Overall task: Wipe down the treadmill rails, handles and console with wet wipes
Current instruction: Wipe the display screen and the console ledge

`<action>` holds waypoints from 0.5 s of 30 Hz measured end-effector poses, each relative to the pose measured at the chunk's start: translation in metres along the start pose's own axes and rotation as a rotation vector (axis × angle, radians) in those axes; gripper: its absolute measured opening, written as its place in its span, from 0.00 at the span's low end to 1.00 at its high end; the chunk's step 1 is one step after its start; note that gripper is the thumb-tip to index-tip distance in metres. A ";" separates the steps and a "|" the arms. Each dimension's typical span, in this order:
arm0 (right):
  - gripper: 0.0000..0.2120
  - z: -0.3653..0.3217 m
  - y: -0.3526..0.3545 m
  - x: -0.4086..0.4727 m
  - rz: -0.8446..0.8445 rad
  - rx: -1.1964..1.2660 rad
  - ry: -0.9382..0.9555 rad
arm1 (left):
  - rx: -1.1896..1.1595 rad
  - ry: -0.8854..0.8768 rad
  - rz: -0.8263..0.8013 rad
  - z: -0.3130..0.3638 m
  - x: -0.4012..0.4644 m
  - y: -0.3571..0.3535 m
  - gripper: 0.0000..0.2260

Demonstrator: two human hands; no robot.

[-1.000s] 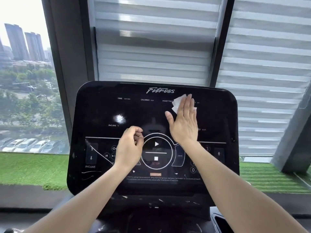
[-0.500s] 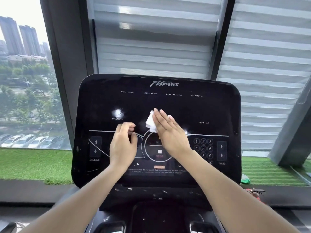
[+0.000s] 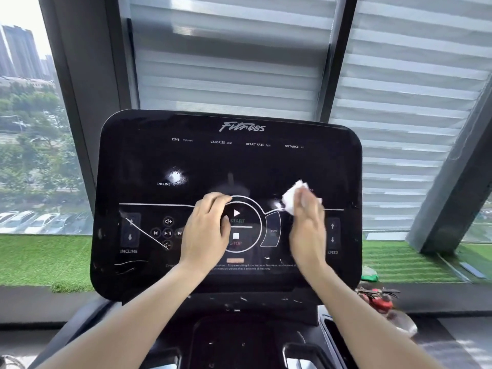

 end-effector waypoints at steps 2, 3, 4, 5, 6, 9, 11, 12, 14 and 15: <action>0.28 -0.021 -0.011 -0.007 -0.128 0.017 0.206 | 0.043 -0.050 -0.032 -0.001 0.001 -0.002 0.18; 0.30 -0.021 -0.011 -0.006 -0.140 0.008 0.275 | 0.058 -0.062 -0.046 -0.001 0.001 -0.004 0.19; 0.29 -0.012 -0.010 0.001 -0.132 0.014 0.286 | 0.069 -0.068 -0.053 0.000 0.001 -0.005 0.19; 0.26 -0.004 -0.004 0.012 -0.127 0.017 0.256 | 0.074 -0.070 -0.057 0.001 0.001 -0.007 0.19; 0.22 0.006 0.004 0.022 -0.082 -0.007 0.233 | 0.076 -0.073 -0.058 0.003 0.001 -0.008 0.19; 0.20 0.034 0.034 0.056 -0.014 -0.114 0.024 | 0.064 -0.105 -0.068 0.013 0.000 -0.016 0.18; 0.34 0.050 0.042 0.073 0.037 -0.113 -0.069 | 0.066 -0.140 -0.059 0.021 0.001 -0.022 0.18; 0.38 0.060 0.043 0.081 0.036 -0.119 -0.102 | 0.069 -0.153 -0.055 0.025 0.001 -0.025 0.18; 0.39 0.076 0.044 0.093 0.021 -0.126 -0.181 | 0.073 -0.167 -0.057 0.033 0.001 -0.031 0.18; 0.38 0.078 0.045 0.096 0.017 -0.116 -0.194 | 0.077 -0.173 -0.064 0.036 0.001 -0.034 0.18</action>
Point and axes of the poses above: each hand's wrist, its own x-axis towards the middle knuckle, its own y-axis out of the back of the hand, z = x × y, the point moved 3 cm from there along x, towards the middle knuckle, and after that the axes turned 10 degrees about y, right-handed, at the moved point
